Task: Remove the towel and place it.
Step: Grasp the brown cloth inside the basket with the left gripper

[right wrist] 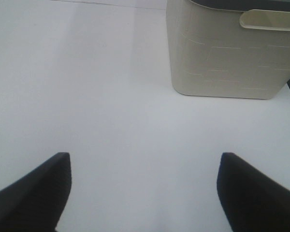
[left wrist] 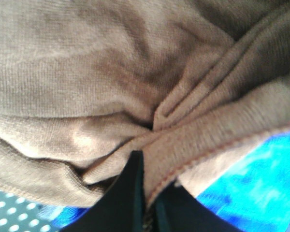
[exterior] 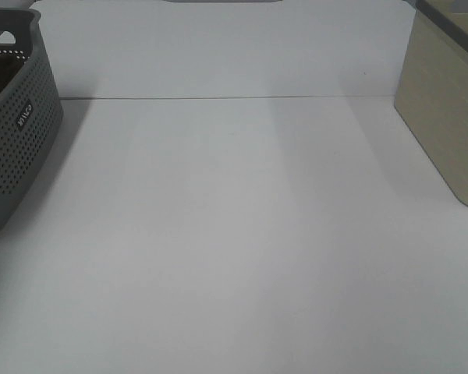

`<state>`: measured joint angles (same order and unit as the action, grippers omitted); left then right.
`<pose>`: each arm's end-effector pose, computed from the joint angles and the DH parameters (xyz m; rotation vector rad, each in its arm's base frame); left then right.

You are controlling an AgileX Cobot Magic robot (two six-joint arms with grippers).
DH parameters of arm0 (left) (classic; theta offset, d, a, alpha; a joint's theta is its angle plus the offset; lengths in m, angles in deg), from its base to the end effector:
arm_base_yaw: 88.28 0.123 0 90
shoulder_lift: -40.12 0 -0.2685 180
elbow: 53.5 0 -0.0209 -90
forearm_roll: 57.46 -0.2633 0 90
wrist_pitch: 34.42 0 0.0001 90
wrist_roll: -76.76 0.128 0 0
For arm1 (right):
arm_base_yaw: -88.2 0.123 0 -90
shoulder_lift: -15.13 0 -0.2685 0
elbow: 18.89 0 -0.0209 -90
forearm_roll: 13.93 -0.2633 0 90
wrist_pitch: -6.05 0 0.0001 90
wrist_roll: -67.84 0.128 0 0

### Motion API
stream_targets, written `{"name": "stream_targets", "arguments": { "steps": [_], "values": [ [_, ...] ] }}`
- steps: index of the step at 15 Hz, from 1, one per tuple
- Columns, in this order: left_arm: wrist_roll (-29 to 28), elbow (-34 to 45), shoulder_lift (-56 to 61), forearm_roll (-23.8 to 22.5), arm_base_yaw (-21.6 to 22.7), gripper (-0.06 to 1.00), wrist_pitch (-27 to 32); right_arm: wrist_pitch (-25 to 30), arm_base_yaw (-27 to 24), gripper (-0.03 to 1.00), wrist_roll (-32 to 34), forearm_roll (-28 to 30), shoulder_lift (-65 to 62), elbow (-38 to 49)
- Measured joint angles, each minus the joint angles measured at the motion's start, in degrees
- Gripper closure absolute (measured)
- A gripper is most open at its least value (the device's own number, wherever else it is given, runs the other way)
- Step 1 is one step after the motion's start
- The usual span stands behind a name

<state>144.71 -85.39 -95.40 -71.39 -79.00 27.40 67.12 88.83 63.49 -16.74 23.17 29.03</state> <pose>0.4745 0.1051 0.1487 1.6059 2.5850 0.5155 0.0545 0.0061 0.2671 -0.0913 2.0396 0.0180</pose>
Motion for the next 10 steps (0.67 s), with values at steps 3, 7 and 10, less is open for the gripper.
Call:
{"name": "stream_targets", "arguments": {
  "steps": [3,7,10],
  "values": [
    [-3.04,0.00,0.46,0.97,-0.17,0.94,1.26,0.00,0.00,0.17,0.00,0.00,0.00,0.00],
    [-12.78,-2.18,7.39,0.63,-2.81,0.94,6.93,0.00,0.00,0.17,0.00,0.00,0.00,0.00],
    [-16.39,-2.35,14.04,0.63,-5.56,0.94,7.39,0.00,0.00,0.17,0.00,0.00,0.00,0.00]
  ]
}}
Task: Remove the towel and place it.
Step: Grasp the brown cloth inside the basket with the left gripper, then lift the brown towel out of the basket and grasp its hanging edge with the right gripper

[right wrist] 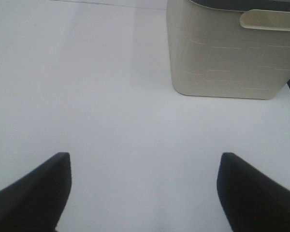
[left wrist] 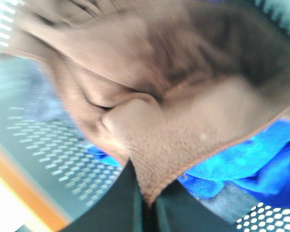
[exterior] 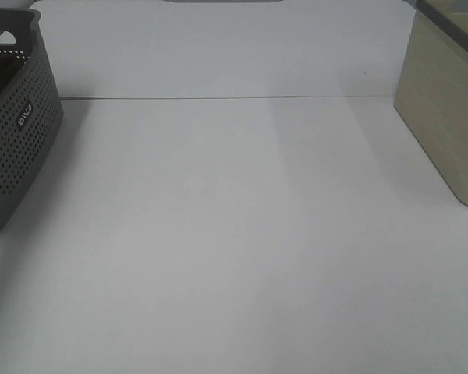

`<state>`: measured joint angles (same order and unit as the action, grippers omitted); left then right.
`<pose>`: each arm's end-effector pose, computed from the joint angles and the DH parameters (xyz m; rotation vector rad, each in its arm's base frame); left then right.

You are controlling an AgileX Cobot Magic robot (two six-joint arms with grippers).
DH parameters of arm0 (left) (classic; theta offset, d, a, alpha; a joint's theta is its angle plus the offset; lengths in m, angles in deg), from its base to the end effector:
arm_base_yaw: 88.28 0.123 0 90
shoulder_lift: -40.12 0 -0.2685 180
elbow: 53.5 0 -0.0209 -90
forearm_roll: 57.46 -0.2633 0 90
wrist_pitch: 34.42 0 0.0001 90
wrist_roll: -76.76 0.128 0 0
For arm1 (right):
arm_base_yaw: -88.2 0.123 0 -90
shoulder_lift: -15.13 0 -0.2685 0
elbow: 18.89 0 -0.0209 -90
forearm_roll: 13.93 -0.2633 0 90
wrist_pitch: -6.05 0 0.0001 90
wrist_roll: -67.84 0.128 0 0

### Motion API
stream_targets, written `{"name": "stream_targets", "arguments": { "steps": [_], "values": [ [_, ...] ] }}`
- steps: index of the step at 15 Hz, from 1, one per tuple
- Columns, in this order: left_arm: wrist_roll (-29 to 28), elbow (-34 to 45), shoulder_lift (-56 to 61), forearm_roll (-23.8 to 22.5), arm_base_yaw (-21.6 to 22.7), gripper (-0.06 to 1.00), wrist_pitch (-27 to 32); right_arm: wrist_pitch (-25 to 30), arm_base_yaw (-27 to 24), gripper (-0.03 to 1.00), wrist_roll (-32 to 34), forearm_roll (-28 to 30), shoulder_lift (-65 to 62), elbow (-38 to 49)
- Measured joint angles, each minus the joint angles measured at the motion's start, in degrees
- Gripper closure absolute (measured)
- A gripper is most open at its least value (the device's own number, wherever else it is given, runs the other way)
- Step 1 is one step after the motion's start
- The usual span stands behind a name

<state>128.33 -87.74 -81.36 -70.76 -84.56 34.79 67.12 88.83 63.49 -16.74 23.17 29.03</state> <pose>0.4504 0.0569 0.2714 1.1963 2.5662 0.5688 0.0545 0.0061 0.2671 -0.0913 2.0396 0.0180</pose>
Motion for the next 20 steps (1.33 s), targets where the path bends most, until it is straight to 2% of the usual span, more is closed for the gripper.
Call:
{"name": "stream_targets", "arguments": {
  "steps": [8,9,12,15,17,18,19,20],
  "values": [
    [-11.86,0.00,18.91,-0.46,-12.83,0.94,0.29,0.00,0.00,0.17,0.00,0.00,0.00,0.00],
    [-14.04,0.00,22.52,-0.97,-15.99,0.94,0.40,0.00,0.00,0.17,0.00,0.00,0.00,0.00],
    [-16.96,0.00,25.67,-3.04,-20.97,0.94,0.40,0.00,0.00,0.17,0.00,0.00,0.00,0.00],
    [-22.17,0.00,27.62,-6.53,-27.90,0.94,0.40,-0.46,0.00,0.17,-0.40,-0.46,0.17,-0.29],
    [-23.78,0.00,27.73,-7.62,-33.86,0.94,0.40,-6.59,0.00,0.18,-7.51,-6.36,3.72,-1.26],
    [-23.95,0.00,27.73,-7.79,-36.96,0.94,-0.11,-11.57,0.17,0.19,-12.83,-12.95,6.88,-1.26],
    [-23.95,0.00,27.73,-7.85,-40.51,0.94,-1.43,-14.21,0.52,0.19,-16.10,-16.73,8.77,-1.26],
    [-23.95,0.00,27.73,-7.85,-42.23,0.94,-2.41,-18.79,1.03,0.20,-23.38,-23.95,12.66,-1.32]
  ]
}}
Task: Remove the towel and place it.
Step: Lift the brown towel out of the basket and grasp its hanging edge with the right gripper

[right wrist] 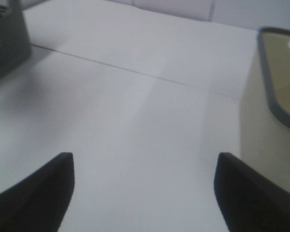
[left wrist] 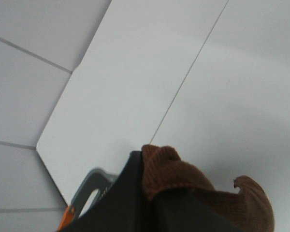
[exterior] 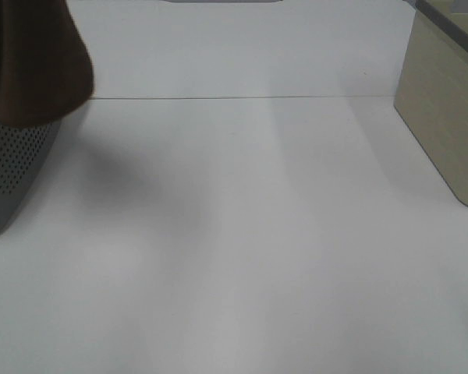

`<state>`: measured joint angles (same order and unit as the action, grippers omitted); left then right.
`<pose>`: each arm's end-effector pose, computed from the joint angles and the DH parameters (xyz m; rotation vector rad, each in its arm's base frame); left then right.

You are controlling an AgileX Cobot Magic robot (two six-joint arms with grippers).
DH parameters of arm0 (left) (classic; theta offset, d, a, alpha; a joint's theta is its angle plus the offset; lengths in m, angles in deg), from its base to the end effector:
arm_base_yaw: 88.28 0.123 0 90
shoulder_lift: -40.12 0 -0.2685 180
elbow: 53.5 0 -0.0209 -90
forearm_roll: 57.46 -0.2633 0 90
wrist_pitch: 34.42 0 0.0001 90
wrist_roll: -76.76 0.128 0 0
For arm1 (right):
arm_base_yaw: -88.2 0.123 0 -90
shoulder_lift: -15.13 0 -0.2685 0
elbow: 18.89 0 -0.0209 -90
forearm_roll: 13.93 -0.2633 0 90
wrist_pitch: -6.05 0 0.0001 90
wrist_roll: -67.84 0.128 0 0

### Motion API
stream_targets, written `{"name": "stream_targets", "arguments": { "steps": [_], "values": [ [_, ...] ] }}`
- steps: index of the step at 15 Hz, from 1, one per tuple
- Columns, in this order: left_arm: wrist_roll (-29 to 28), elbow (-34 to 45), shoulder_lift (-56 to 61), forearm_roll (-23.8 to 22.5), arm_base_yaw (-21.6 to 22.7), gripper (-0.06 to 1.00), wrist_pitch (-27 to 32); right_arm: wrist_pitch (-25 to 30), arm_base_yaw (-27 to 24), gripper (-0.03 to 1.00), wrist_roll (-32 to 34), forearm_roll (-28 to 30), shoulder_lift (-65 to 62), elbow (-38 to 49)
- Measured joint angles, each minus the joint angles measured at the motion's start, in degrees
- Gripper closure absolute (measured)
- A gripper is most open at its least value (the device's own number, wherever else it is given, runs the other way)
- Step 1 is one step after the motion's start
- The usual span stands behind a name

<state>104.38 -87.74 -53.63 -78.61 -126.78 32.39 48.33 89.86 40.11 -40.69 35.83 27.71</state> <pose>0.2870 -0.1740 0.4735 1.1541 1.8258 0.3453 0.0995 0.0417 0.3043 -0.3554 1.8138 0.2172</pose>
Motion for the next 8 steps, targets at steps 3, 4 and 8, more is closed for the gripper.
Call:
{"name": "stream_targets", "arguments": {
  "steps": [3,4,8],
  "values": [
    [0.00,0.00,0.00,0.00,-7.22,0.94,-5.21,-3.15,0.34,0.21,-29.62,-23.20,15.13,-0.11],
    [0.00,0.00,-0.06,0.00,-9.57,0.94,-6.82,-0.74,0.34,0.22,-50.42,-39.08,24.98,-0.11],
    [0.00,0.00,-0.52,0.63,-10.03,0.94,-9.45,3.84,4.24,0.19,-76.72,-61.65,40.68,-0.11]
  ]
}}
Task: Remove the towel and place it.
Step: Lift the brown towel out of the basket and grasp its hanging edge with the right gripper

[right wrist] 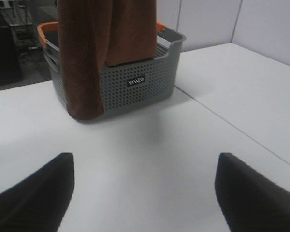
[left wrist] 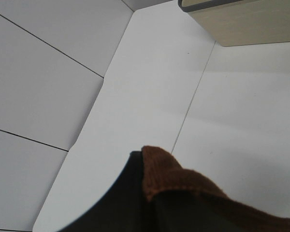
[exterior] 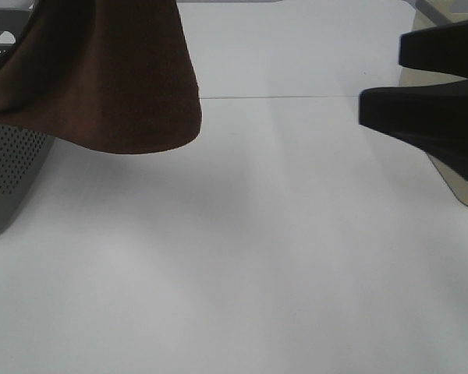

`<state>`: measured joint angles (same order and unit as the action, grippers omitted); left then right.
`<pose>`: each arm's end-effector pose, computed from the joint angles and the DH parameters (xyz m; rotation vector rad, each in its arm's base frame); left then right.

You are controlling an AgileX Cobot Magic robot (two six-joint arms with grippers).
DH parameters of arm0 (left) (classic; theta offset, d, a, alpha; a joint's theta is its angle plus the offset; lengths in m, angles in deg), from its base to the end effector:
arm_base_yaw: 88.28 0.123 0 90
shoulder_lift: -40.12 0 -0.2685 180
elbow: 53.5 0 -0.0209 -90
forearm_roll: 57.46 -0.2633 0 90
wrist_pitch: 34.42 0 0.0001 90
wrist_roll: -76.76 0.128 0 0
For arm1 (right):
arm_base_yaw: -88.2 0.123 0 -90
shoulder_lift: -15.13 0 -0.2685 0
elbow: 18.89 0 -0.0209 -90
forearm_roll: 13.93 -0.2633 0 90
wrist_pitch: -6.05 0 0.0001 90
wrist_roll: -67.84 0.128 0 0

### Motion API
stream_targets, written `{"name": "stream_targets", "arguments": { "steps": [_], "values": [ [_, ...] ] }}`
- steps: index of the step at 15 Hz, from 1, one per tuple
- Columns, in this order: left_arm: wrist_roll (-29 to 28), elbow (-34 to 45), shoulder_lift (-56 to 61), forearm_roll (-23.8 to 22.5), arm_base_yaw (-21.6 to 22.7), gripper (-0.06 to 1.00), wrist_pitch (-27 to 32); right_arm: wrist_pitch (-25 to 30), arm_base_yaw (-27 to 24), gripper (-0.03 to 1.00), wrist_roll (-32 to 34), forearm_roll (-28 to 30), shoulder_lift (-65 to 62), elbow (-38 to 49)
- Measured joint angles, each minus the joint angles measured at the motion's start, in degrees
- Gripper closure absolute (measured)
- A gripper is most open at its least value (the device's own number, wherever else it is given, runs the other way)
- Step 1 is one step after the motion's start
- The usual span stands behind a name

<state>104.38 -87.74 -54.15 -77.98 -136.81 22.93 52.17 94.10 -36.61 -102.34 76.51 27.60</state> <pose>0.2587 -0.2356 0.4874 1.2428 1.5703 0.1961 0.2014 0.1136 0.2681 -0.8703 1.6333 0.6324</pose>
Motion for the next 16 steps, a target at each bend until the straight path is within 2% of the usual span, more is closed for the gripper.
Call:
{"name": "stream_targets", "arguments": {
  "steps": [1,3,5,7,10,11,15,16],
  "values": [
    [0.00,0.00,-0.23,0.00,0.00,0.94,-0.11,0.00,1.89,0.17,-2.01,-1.95,1.43,-0.06],
    [0.74,0.00,-1.32,0.46,0.00,0.94,-0.11,-1.89,10.03,0.15,-8.65,-7.85,9.28,-2.75],
    [2.75,0.00,-1.72,1.49,0.00,0.94,-0.11,-5.39,15.64,0.14,-10.43,-8.59,16.96,-7.45],
    [3.67,0.00,-1.72,1.83,0.00,0.94,-0.11,-4.64,17.93,0.14,-10.49,-8.14,24.52,-13.18],
    [3.90,0.00,-1.72,1.95,0.00,0.94,-0.11,-0.40,18.05,0.14,-10.43,-8.08,31.34,-18.79],
    [3.95,0.00,-1.72,1.95,0.00,0.94,-0.11,2.58,18.62,0.14,-10.43,-8.08,34.09,-20.05],
    [5.61,0.00,-1.89,1.89,0.00,0.94,-1.49,3.61,26.70,0.14,-10.43,-7.91,37.18,-22.40],
    [5.73,0.00,-2.01,1.72,0.00,0.94,-1.49,3.72,27.27,0.15,-10.37,-7.96,37.24,-22.63]
  ]
}}
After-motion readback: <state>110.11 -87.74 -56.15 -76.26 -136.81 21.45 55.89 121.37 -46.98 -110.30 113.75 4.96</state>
